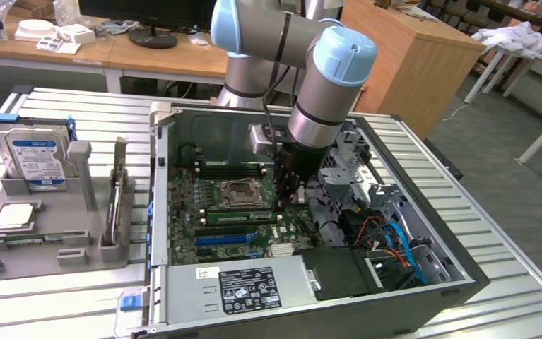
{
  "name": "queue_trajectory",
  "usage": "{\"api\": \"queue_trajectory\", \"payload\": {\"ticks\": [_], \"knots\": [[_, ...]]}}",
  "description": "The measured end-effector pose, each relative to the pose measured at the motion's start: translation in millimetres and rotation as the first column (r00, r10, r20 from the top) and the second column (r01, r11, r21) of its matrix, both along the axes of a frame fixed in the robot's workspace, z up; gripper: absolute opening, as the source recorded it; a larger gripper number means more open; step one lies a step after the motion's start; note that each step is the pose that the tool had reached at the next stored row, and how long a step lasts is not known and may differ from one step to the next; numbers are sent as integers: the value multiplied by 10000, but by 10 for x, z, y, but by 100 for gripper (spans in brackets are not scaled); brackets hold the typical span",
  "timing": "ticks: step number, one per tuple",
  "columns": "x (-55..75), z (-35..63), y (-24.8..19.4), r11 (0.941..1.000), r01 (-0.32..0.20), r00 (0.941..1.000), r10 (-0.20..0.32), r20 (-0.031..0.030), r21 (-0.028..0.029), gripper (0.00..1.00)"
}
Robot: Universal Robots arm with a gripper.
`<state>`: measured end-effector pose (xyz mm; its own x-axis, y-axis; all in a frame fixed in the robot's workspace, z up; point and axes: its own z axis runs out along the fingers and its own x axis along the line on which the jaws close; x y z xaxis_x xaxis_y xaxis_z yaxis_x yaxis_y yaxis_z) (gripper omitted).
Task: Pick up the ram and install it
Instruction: 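Press down the ram until it locks into place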
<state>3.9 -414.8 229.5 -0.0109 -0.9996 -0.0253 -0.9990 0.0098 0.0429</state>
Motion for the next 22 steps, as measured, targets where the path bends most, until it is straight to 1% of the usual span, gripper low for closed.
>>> {"api": "queue_trajectory", "payload": {"ticks": [6,22], "knots": [[0,-15,0,10000,1,10000,-1,-1,25,11],[0,-38,0,10000,0,10000,0,0,29,11]]}}
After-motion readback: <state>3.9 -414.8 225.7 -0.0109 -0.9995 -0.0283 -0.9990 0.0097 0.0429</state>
